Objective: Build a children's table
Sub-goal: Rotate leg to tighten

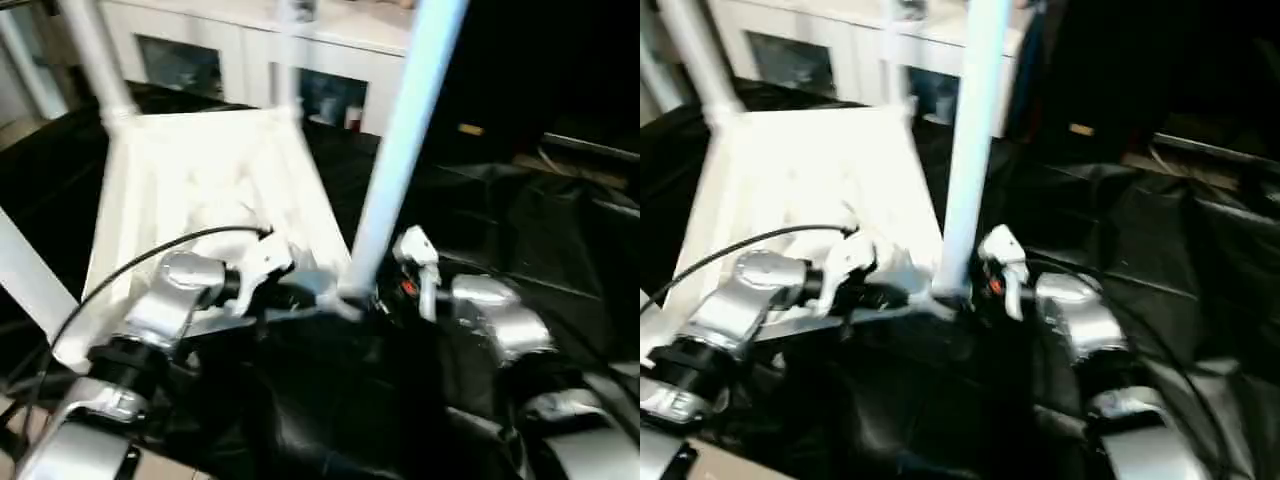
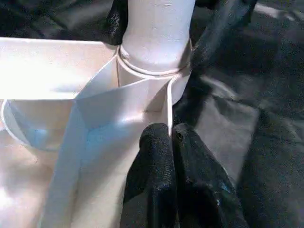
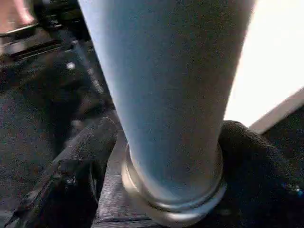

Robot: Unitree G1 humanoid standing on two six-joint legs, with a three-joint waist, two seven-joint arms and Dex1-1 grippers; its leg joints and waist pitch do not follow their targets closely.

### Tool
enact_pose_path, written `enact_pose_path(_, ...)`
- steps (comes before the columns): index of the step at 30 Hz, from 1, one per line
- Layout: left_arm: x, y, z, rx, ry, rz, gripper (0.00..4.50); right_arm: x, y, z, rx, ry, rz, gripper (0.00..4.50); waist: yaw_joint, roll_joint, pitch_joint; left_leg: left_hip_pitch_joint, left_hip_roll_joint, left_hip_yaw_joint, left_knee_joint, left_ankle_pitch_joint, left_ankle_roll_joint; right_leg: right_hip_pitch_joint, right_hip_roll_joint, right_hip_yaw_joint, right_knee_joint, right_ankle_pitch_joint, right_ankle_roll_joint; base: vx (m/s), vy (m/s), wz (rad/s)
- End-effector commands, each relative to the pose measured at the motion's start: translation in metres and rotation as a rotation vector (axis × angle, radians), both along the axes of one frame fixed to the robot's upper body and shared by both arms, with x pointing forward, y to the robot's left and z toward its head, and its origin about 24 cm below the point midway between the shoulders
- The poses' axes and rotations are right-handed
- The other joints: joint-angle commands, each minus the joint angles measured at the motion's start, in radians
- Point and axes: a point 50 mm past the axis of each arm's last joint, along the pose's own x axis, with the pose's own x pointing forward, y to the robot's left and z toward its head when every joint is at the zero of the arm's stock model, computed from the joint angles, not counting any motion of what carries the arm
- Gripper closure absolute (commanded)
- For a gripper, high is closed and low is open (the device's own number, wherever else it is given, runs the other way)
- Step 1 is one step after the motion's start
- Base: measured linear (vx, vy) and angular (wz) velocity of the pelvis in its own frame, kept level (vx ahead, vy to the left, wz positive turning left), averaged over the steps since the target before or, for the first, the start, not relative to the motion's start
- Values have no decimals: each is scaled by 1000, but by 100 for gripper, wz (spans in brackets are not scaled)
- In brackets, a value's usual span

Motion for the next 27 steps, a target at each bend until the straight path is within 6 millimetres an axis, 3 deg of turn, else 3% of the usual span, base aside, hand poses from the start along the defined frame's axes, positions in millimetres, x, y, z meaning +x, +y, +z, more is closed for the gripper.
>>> enact_pose_path(1, -3, -8, 7, -28, -16, -98, 450, -7, 0, -5, -16, 46, 65, 88, 1, 8, -65, 6, 31, 2, -62, -167, 53, 56, -77, 49, -64, -170, -225, 0, 0, 0)
enact_pose_path(3, -3, -8, 7, -28, -13, -104, 450, -7, 0, -5, -15, 50, 69, 88, 2, 8, -65, 6, 31, 2, -62, -174, 48, 55, -78, 49, -65, -185, -221, 0, 0, 0)
enact_pose_path(5, -4, -6, 6, -23, -6, -127, 450, -9, -2, -4, -15, 60, 94, 113, 3, 4, -66, 5, 31, 2, -61, -171, 44, 56, -78, 49, -65, -190, -218, 0, 0, 0)
enact_pose_path(13, -5, -3, 6, -15, -5, -137, 450, -15, -1, -6, 8, 91, 128, 168, 14, 5, -67, 5, 31, 2, -60, -157, 45, 56, -79, 49, -65, -189, -210, 0, 0, 0)
enact_pose_path(14, -4, -3, 6, -15, -6, -135, 450, -16, -1, -6, 8, 92, 128, 190, 15, 6, -67, 5, 31, 2, -61, -155, 44, 55, -78, 49, -63, -183, -211, 0, 0, 0)
enact_pose_path(19, -1, -5, 5, -26, -23, -87, 450, -17, 2, -9, 27, 100, 105, 202, 19, 5, -66, 6, 31, 1, -61, -164, 37, 55, -80, 49, -66, -207, -205, 0, 0, 0)
enact_pose_path(22, 6, -14, 6, -65, -60, 10, 450, -13, 7, -13, 59, 80, -12, 204, 17, 4, -65, 9, 31, 2, -62, -174, 33, 51, -79, 49, -69, -215, -204, 0, 0, 0)
enact_pose_path(27, 17, -33, 8, -99, -108, 151, 450, 0, 18, -21, 82, 57, -278, 205, 0, 2, -62, 6, 26, -6, -67, -217, 0, 52, -84, 48, -82, -343, -161, 0, 0, 0)
